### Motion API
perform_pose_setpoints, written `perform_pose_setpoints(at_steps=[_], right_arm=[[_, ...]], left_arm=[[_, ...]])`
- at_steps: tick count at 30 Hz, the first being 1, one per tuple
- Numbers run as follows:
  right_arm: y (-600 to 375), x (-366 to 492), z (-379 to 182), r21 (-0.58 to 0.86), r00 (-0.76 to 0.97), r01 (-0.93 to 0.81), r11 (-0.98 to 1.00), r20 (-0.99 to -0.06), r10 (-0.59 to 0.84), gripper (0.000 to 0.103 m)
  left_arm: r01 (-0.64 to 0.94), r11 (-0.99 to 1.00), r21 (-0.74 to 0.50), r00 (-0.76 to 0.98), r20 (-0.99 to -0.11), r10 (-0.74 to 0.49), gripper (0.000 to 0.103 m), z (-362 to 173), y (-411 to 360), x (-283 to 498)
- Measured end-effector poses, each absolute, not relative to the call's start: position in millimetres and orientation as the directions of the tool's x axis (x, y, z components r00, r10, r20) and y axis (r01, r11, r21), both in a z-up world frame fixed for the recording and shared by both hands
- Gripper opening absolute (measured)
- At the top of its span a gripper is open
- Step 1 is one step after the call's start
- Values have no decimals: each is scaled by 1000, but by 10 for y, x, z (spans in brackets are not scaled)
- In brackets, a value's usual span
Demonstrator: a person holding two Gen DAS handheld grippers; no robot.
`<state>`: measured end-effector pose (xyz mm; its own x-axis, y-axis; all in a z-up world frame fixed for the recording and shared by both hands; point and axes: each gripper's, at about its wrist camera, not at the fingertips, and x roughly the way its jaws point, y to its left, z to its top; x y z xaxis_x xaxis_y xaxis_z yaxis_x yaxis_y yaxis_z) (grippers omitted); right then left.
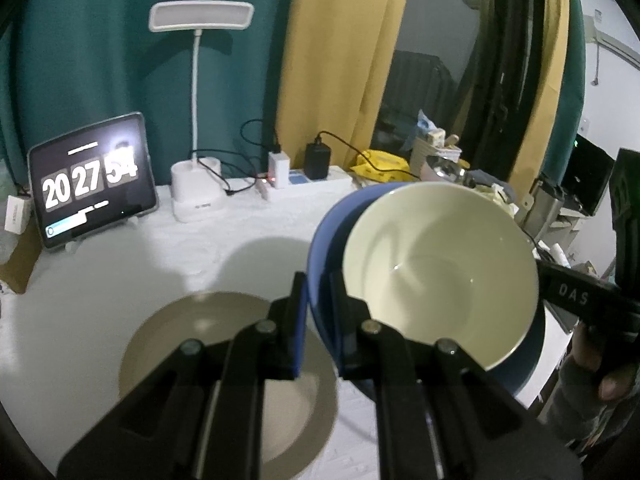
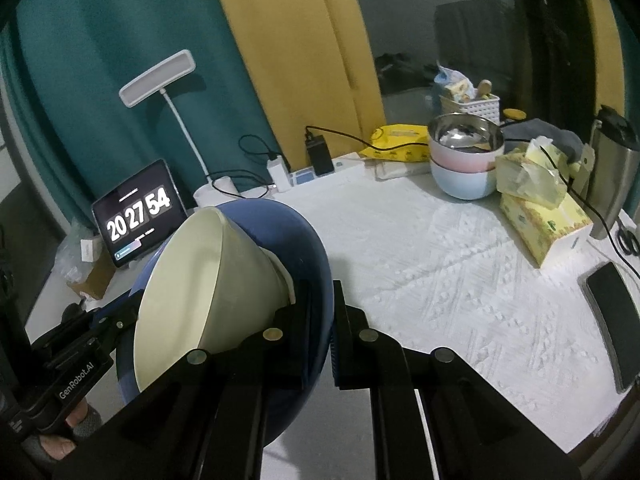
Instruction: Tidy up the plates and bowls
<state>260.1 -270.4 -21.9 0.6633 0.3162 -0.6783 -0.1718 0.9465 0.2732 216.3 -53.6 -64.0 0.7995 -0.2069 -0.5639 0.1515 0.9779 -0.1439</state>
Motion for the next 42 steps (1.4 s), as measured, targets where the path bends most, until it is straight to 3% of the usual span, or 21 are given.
perform_pose_setpoints(at_steps=[26,42], right_arm=[[-1730,2761,-284,259,600,-296,919,-698,390,9],[-1345,2902,-584,275,535,-325,905,-736,416,9]], left_arm=[[10,983,-184,820,-561,-113,9,-750,357,2055],[-59,979,-196,785,-615,-76,9,-994,676,2131]])
